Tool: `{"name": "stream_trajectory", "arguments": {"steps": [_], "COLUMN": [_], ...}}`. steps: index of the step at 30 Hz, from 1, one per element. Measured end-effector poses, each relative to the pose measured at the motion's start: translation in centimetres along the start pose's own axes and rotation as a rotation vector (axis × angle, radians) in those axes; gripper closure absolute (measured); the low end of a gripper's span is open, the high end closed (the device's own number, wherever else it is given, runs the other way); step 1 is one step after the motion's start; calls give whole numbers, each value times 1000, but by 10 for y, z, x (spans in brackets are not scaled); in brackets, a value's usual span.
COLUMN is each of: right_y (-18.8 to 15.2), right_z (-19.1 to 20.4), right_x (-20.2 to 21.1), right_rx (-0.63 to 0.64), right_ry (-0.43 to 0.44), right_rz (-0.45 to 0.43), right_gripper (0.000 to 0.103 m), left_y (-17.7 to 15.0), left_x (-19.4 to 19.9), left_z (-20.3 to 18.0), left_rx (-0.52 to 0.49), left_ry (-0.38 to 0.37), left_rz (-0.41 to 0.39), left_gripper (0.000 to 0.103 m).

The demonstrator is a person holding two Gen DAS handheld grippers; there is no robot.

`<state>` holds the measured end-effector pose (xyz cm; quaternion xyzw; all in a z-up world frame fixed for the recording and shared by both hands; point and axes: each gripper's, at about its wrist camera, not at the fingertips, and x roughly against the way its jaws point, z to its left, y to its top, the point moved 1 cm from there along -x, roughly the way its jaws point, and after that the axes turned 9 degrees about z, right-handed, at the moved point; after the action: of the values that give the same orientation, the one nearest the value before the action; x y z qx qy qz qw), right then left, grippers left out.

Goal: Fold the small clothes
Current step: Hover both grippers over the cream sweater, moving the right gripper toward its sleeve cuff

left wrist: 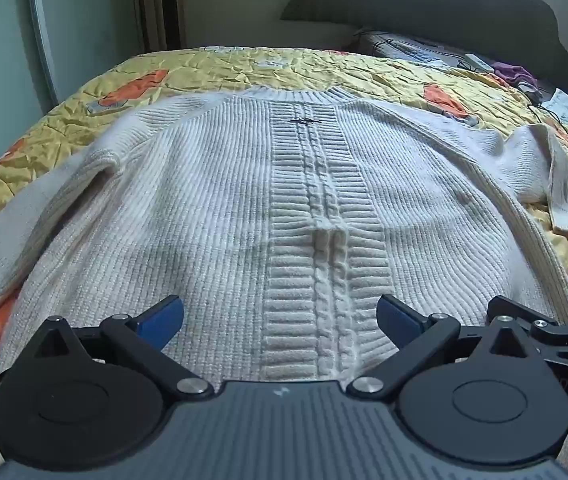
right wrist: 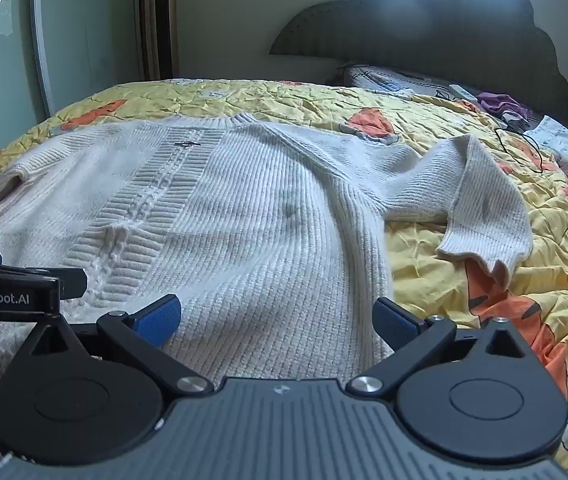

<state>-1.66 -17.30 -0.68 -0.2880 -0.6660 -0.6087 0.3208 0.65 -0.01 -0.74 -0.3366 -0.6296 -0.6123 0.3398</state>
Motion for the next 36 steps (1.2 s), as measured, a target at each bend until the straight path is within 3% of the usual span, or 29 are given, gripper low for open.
{"name": "stream_trajectory", "arguments": {"steps": [13, 18, 28, 31, 34, 36], "right_y": [-5, -9, -14, -10, -10, -11], "right_z": [-8, -1, -7, -6, -10, -16], "right_x": [-5, -10, -18, -14, -7, -2], "right_rx": [-21, 46, -41, 14, 72, 82], "right_ry": [22, -62, 25, -50, -179, -211], "right_rz": [-23, -75, -66, -50, -77, -83], "right_gripper": [0, 0, 0, 1, 0, 0], "left_y": [-1, -1, -1, 0, 0, 0], "left_x": [-3, -4, -4, -3, -1, 0], "left_z": [4, 6, 2, 2, 1, 1], "left_rx": [37, 48, 24, 24, 15, 12], "left_ry": [-9, -5, 14, 19, 25, 29], "left_rz": [8, 9, 5, 1, -4, -9], "left_gripper": [0, 0, 0, 0, 0, 0]}}
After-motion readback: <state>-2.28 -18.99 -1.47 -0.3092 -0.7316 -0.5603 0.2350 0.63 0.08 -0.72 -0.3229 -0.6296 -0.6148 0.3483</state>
